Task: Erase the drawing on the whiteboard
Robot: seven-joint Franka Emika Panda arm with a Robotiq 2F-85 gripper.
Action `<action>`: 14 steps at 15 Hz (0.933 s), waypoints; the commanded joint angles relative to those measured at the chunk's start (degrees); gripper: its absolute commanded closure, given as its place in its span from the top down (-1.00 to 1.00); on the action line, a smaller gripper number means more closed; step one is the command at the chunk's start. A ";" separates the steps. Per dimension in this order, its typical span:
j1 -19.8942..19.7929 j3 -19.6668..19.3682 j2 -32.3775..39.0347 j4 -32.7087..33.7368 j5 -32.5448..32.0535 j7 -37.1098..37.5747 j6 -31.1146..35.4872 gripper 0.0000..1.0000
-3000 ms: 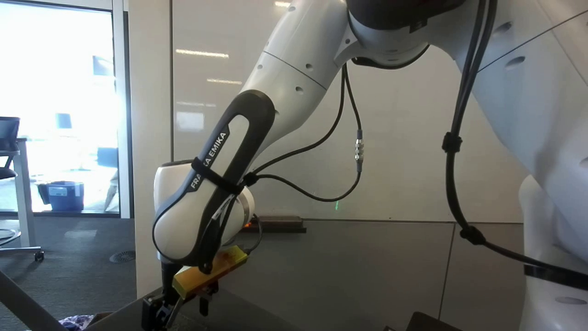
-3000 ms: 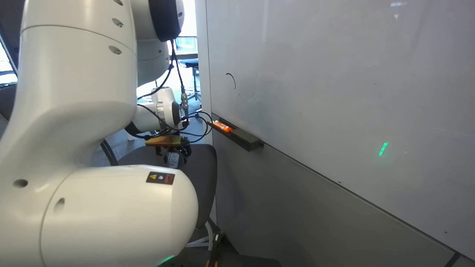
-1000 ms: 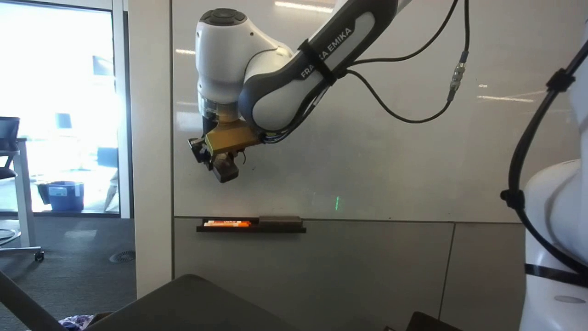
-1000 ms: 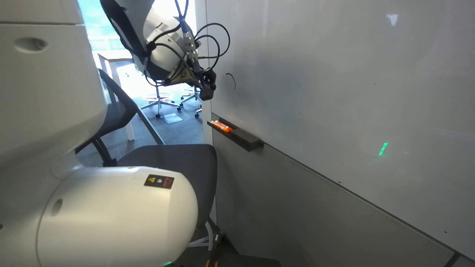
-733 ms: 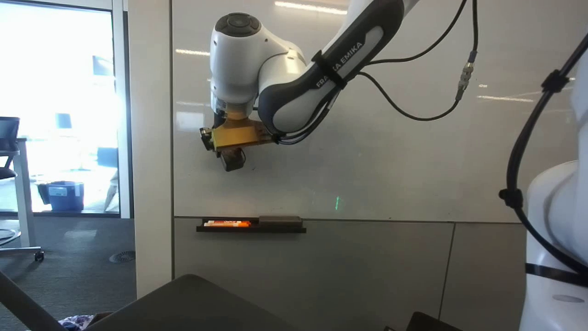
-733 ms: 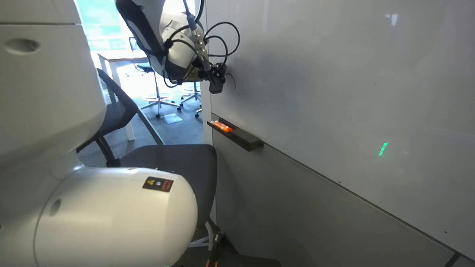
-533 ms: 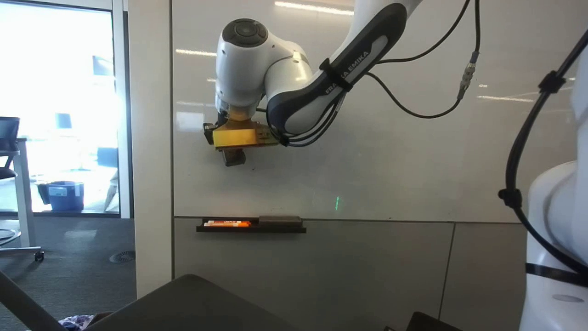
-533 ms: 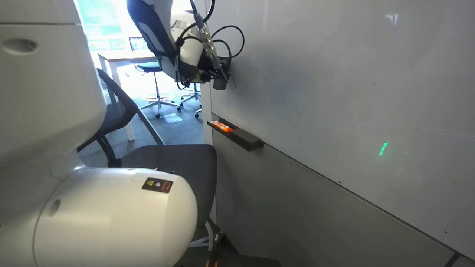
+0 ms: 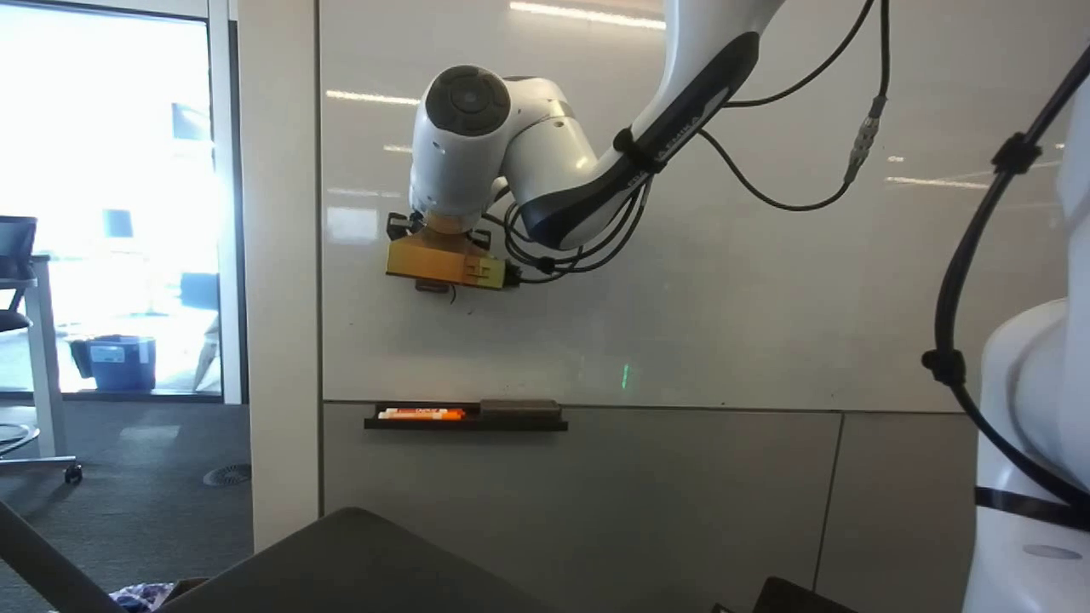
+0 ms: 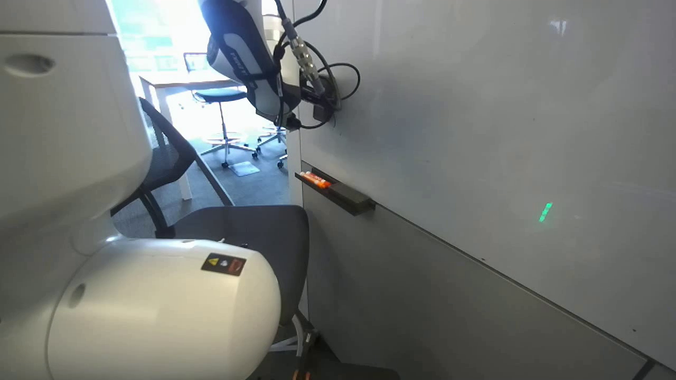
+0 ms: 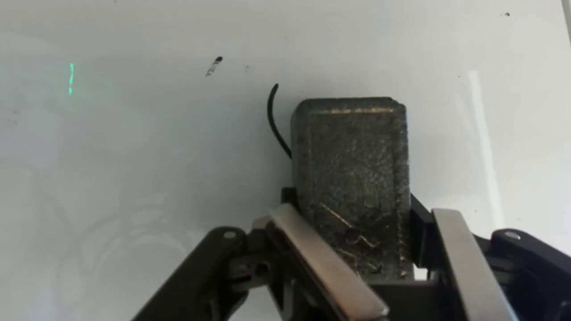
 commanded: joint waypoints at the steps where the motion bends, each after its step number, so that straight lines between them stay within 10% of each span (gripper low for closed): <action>1: -1.47 -1.47 1.69 1.11 -6.44 11.74 -2.44 -0.37; 14: 0.27 -0.55 7.30 0.60 -24.44 41.51 -8.01 -0.37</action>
